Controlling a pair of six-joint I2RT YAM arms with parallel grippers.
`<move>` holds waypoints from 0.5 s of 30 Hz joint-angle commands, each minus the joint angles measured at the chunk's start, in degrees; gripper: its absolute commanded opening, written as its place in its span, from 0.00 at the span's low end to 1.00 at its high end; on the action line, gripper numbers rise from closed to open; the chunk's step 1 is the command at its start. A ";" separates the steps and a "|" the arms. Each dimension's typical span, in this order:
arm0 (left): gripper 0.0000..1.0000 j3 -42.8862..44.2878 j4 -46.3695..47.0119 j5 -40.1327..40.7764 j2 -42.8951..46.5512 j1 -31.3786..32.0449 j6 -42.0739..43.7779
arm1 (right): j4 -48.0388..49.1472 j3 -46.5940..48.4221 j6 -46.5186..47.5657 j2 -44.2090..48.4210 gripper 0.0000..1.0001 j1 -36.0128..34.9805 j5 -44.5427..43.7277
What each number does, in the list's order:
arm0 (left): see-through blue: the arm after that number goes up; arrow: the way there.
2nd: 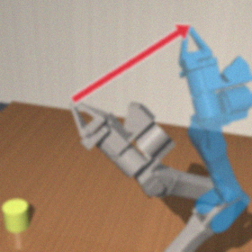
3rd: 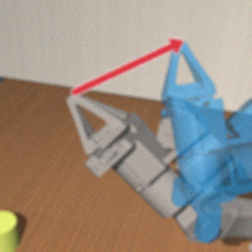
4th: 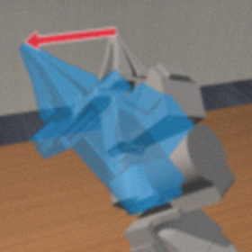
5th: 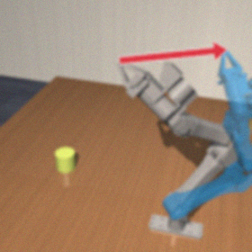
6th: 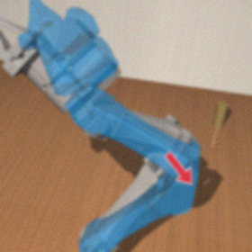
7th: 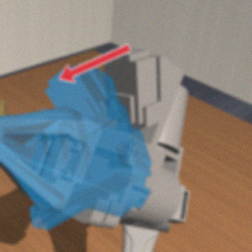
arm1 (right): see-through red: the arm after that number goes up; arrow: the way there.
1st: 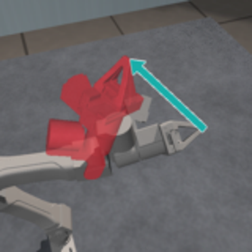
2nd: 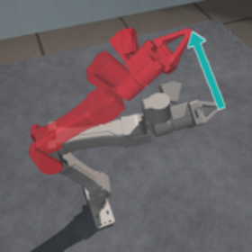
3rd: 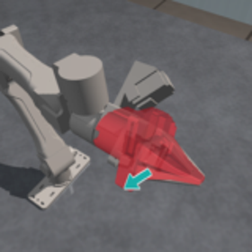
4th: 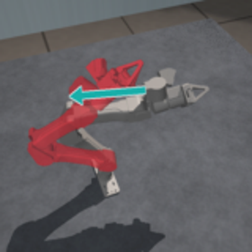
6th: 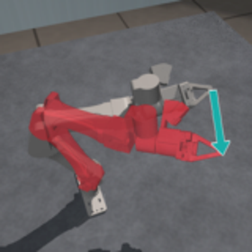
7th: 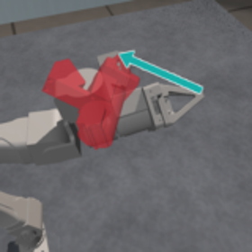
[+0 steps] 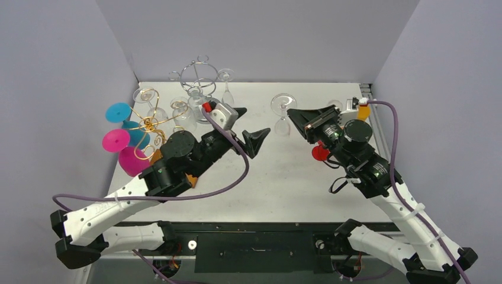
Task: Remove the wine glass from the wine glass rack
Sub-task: Place the wine glass at the center of the board.
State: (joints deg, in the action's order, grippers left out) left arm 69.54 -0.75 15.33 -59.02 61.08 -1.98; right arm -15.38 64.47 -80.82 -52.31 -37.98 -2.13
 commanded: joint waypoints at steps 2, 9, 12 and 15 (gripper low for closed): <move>0.82 -5.05 20.24 -1.79 -2.25 1.03 8.59 | -3.49 3.19 1.24 2.70 0.00 4.23 4.37; 0.77 -12.36 36.10 -4.73 -5.84 0.99 10.55 | -6.78 6.92 1.67 3.27 0.00 5.37 4.18; 0.76 -13.50 38.62 -5.27 -7.04 0.89 10.26 | -7.59 7.87 1.79 3.41 0.00 5.44 3.75; 0.76 -13.73 40.68 -5.38 -8.72 0.61 9.84 | -7.69 8.52 1.66 3.47 0.00 5.46 3.87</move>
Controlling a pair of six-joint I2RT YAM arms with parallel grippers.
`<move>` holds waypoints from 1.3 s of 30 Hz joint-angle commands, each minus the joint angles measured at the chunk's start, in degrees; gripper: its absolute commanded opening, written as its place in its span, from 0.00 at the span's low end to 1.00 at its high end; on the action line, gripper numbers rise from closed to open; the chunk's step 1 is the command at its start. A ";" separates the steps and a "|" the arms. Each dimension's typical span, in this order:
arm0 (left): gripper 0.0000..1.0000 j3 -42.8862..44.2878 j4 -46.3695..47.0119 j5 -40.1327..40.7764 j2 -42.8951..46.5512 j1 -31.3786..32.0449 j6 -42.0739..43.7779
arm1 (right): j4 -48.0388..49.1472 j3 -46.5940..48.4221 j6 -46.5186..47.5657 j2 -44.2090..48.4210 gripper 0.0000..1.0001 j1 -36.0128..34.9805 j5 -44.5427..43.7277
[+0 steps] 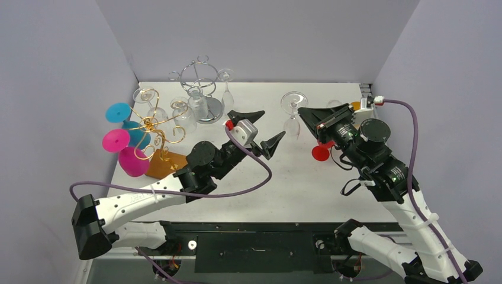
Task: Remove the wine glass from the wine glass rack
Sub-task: Place the wine glass at the center of the board.
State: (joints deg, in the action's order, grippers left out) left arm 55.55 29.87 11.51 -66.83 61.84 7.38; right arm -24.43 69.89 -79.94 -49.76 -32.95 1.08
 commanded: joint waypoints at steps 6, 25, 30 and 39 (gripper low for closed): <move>0.77 0.11 15.18 -4.44 -5.71 -2.19 -3.19 | 0.81 4.09 0.58 1.00 0.00 0.36 0.39; 0.73 6.98 28.93 -11.50 -19.12 -5.81 -9.29 | 0.97 3.56 0.35 1.51 0.00 -0.01 0.13; 0.68 8.89 29.16 -13.69 -20.72 -6.27 -9.94 | 1.20 3.28 0.22 1.42 0.00 -0.10 -0.01; 0.52 11.98 28.48 -15.40 -23.40 -6.13 -11.42 | 1.62 2.68 0.27 1.17 0.00 -0.36 -0.36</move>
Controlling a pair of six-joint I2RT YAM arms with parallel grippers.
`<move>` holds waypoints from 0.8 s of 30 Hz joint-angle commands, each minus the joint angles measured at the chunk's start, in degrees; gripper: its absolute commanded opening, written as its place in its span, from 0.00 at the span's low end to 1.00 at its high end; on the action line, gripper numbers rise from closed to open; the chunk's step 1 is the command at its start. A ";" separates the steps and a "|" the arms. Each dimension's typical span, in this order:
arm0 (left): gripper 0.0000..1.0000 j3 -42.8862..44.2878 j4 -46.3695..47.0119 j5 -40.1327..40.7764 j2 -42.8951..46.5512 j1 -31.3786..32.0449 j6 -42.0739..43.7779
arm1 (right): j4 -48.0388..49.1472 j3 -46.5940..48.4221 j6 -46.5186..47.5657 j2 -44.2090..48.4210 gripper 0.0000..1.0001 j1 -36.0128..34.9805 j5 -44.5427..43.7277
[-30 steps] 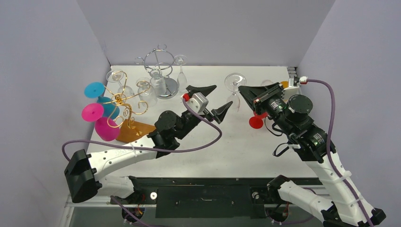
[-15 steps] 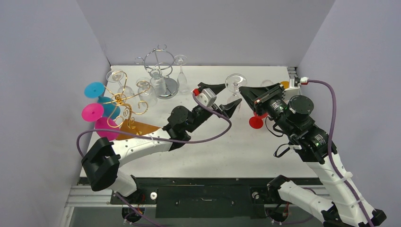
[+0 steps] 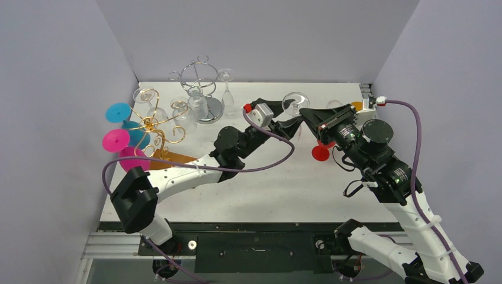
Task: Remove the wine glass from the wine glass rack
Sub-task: Place the wine glass at the center of the board.
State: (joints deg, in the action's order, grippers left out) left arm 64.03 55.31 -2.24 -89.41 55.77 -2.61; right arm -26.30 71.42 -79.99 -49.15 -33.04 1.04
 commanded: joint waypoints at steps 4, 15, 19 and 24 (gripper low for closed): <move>0.44 4.09 3.43 -1.72 -1.19 0.06 -2.20 | 3.67 0.95 0.42 0.45 0.00 -0.27 -0.49; 0.00 5.98 0.64 -1.21 -1.48 0.05 -3.29 | 3.54 0.89 1.42 0.32 0.00 -0.36 -0.86; 0.00 6.65 -0.59 1.29 -1.12 0.21 -4.43 | 2.23 2.64 3.71 -0.03 0.03 -0.36 -2.88; 0.00 12.77 -12.65 17.00 -0.39 0.06 -10.89 | -1.79 5.56 9.19 0.68 0.56 -0.22 -6.30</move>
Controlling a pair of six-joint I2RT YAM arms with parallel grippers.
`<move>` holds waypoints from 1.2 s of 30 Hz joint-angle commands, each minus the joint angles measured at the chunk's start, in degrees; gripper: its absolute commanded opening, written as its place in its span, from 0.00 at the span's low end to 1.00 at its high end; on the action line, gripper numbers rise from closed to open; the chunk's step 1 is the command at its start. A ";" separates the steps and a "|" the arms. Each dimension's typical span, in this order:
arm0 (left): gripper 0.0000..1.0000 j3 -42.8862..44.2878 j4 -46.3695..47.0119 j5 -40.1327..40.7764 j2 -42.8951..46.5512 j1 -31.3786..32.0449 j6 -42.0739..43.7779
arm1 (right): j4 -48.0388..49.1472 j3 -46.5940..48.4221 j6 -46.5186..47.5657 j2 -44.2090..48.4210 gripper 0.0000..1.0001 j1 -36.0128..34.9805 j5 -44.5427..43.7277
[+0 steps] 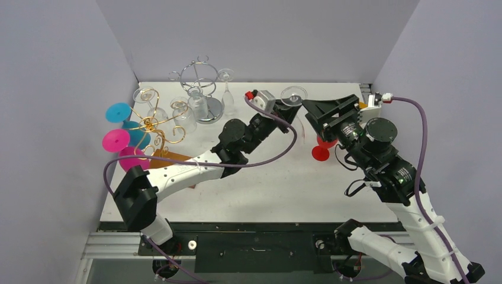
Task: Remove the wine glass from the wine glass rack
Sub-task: Place the wine glass at the center of the board.
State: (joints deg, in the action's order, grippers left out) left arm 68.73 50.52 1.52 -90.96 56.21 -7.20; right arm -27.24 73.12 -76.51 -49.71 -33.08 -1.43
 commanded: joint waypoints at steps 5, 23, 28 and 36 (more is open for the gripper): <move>0.00 17.29 -26.04 22.28 1.19 -2.63 -17.30 | -1.71 3.38 12.44 4.08 0.71 0.15 -6.82; 0.00 21.59 -54.64 2.88 4.88 -21.03 -65.06 | 19.62 -17.20 17.88 9.94 0.62 -3.98 2.77; 0.00 19.90 -53.16 1.37 5.22 -21.22 -68.92 | 20.67 -18.15 18.77 8.49 0.59 -7.80 -2.54; 0.00 19.12 -52.58 0.94 5.41 -21.22 -70.42 | 21.75 -20.17 17.80 7.06 0.56 -8.58 -4.72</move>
State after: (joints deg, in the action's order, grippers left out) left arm 87.66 -6.22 3.77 -88.77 35.16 -75.20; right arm -10.02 54.17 -58.33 -42.06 -41.32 -3.70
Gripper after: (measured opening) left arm 0.067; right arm 0.566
